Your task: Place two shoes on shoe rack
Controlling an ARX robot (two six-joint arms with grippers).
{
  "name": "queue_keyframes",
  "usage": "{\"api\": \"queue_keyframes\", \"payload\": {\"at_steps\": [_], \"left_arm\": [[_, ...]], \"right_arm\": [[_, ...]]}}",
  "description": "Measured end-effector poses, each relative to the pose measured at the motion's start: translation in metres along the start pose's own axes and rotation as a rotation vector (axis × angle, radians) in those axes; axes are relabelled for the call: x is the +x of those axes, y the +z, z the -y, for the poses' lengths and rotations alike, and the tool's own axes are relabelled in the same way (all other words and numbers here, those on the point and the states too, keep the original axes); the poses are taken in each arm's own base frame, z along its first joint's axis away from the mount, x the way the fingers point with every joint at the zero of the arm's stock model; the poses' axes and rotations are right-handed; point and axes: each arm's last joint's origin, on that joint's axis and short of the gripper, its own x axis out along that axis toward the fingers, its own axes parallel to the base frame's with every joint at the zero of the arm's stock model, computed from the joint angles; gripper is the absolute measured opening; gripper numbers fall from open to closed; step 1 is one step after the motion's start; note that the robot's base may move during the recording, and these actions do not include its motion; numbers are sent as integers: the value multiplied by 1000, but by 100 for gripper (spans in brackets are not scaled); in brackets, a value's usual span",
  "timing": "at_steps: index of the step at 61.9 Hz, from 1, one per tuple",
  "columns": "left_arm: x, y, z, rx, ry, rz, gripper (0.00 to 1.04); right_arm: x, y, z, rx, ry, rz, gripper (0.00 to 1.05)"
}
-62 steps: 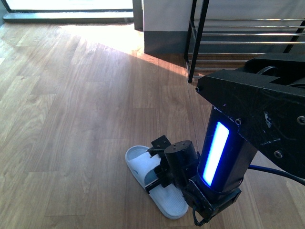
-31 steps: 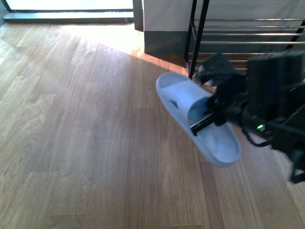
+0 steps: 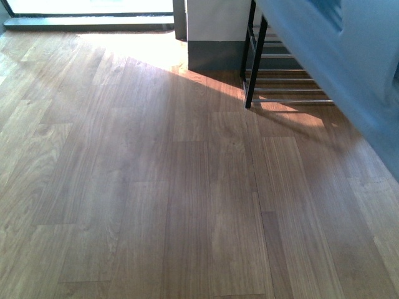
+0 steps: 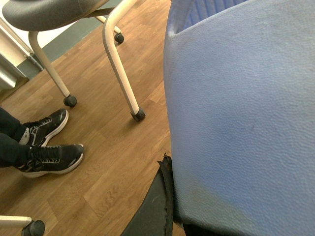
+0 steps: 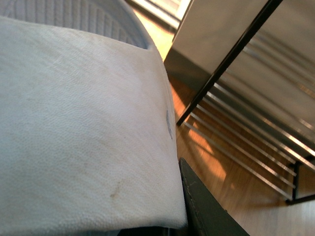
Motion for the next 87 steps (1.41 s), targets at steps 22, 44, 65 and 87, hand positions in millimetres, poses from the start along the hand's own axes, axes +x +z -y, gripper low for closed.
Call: {"api": "queue_keyframes", "payload": {"at_steps": [22, 44, 65, 87], "left_arm": [[0, 0, 0, 0, 1, 0, 2], [0, 0, 0, 1, 0, 0, 2], [0, 0, 0, 1, 0, 0, 2], [0, 0, 0, 0, 0, 0, 2]], "right_arm": [[0, -4, -3, -6, 16, -16, 1], [0, -4, -1, -8, 0, -23, 1], [0, -4, -2, -12, 6, -21, 1], [0, -4, -3, -14, 12, -19, 1]]}}
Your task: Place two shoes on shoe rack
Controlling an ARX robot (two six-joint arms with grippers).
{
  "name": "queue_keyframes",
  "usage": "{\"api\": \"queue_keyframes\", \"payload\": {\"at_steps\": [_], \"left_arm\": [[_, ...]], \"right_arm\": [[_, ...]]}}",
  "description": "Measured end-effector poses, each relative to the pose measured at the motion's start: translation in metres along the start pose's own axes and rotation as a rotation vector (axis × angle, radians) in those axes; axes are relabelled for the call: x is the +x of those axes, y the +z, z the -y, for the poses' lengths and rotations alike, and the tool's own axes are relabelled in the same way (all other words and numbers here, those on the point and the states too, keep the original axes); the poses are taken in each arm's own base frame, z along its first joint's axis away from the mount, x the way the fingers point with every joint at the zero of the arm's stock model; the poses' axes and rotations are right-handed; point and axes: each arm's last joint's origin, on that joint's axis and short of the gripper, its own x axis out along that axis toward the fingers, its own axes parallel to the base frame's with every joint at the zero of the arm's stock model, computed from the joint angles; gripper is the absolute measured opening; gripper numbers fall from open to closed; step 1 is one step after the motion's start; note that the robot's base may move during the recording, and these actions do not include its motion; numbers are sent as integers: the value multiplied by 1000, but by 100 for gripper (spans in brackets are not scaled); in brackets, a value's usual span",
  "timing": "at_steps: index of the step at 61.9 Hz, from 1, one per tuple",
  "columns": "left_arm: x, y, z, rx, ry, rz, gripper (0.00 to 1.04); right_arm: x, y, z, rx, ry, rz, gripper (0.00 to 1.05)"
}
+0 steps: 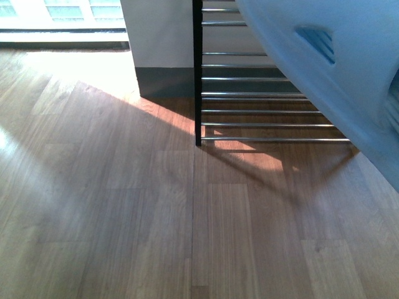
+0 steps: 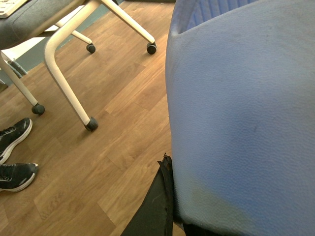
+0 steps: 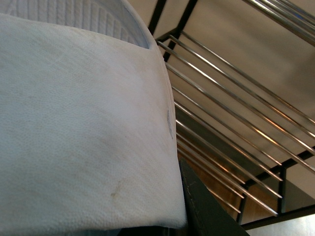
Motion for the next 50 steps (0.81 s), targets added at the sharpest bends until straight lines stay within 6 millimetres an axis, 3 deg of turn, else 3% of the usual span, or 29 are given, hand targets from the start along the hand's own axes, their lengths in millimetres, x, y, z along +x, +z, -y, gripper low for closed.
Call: {"api": "queue_keyframes", "payload": {"at_steps": [50], "left_arm": [[0, 0, 0, 2, 3, 1, 2]], "right_arm": [[0, -1, 0, -2, -4, -3, 1]]}}
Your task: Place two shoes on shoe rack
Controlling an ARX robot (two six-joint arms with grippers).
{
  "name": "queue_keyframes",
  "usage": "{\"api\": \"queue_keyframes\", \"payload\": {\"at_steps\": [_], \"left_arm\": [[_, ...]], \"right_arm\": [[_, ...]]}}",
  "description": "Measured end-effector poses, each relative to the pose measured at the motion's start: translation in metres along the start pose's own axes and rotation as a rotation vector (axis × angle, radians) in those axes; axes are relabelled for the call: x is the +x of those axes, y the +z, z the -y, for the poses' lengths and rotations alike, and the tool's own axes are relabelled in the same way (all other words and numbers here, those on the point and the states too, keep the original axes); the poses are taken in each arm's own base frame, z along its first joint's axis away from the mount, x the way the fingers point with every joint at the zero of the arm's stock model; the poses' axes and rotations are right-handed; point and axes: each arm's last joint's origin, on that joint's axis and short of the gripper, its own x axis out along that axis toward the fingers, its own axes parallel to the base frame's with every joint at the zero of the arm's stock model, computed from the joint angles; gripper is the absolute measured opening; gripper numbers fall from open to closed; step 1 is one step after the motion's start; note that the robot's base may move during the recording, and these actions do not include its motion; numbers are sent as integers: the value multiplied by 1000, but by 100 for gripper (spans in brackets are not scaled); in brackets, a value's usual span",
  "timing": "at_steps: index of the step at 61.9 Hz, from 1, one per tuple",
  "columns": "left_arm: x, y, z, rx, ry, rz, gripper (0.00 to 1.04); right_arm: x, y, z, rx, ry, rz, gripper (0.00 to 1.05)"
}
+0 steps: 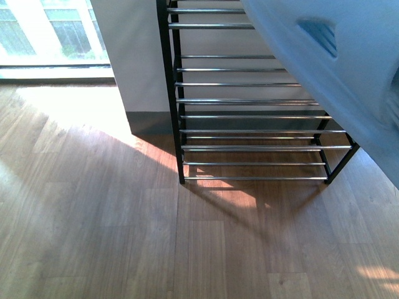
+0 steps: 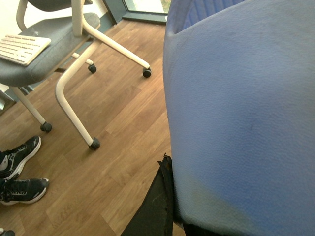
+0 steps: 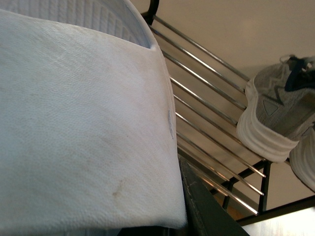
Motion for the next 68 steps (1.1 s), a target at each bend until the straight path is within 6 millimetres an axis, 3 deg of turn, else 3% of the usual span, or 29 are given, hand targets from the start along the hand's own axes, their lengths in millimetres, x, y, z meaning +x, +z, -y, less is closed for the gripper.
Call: {"api": "queue_keyframes", "payload": {"at_steps": [50, 61, 66, 68], "left_arm": [[0, 0, 0, 0, -2, -2, 2], [0, 0, 0, 0, -2, -2, 2], [0, 0, 0, 0, -2, -2, 2], [0, 0, 0, 0, -2, -2, 2]], "right_arm": [[2, 0, 0, 31, 2, 26, 1], [39, 25, 13, 217, -57, 124, 1], [66, 37, 21, 265, -76, 92, 1], [86, 44, 26, 290, -87, 70, 1]]}}
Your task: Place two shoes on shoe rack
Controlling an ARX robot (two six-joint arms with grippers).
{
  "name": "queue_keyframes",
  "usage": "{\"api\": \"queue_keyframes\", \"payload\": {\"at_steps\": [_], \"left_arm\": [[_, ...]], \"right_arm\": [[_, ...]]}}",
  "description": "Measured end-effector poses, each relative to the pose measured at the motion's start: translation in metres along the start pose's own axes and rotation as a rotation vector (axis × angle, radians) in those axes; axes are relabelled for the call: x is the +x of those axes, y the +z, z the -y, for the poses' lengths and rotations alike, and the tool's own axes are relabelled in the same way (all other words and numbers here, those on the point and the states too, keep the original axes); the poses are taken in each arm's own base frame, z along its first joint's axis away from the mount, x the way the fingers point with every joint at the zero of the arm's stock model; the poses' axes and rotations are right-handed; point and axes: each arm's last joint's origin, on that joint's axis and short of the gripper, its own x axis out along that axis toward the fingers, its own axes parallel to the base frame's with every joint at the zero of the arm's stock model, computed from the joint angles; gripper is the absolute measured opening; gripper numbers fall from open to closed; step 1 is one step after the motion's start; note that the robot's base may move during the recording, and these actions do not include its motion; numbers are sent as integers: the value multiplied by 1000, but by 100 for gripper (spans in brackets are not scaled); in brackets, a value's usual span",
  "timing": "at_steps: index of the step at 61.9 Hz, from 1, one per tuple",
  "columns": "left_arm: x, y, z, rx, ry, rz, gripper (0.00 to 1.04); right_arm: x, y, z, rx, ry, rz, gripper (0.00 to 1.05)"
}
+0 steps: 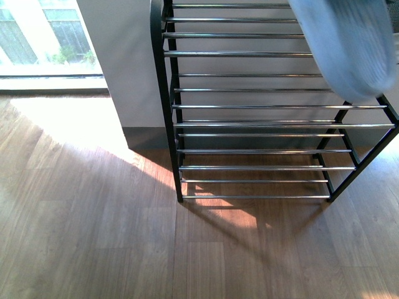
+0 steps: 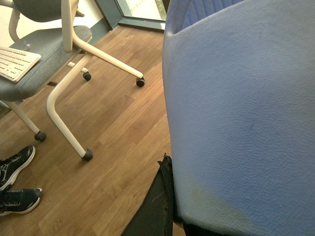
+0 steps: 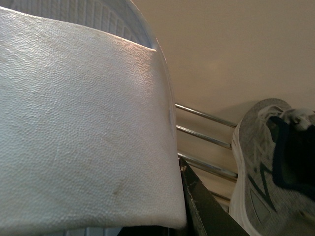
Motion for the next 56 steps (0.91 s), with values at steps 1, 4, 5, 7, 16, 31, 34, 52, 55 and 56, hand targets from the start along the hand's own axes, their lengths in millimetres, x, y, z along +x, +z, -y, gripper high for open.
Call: {"api": "queue_keyframes", "payload": {"at_steps": [1, 4, 5, 7, 16, 31, 34, 52, 55, 56], "left_arm": [[0, 0, 0, 0, 0, 0, 2], [0, 0, 0, 0, 0, 0, 2], [0, 0, 0, 0, 0, 0, 2], [0, 0, 0, 0, 0, 0, 2], [0, 0, 0, 0, 0, 0, 2], [0, 0, 0, 0, 0, 0, 2], [0, 0, 0, 0, 0, 0, 2], [0, 0, 0, 0, 0, 0, 2], [0, 0, 0, 0, 0, 0, 2], [0, 0, 0, 0, 0, 0, 2]], "right_arm": [[4, 1, 0, 1, -3, -6, 1], [25, 6, 2, 23, -21, -38, 1], [29, 7, 3, 27, -26, -44, 1], [40, 9, 4, 29, -43, -63, 1], [85, 15, 11, 58, -103, -138, 1], [158, -2, 16, 98, -192, -271, 1], [168, -11, 16, 93, -217, -301, 1], [194, -39, 27, 12, -345, -413, 1], [195, -39, 31, -6, -388, -419, 1], [195, -39, 32, -8, -398, -420, 1]]}}
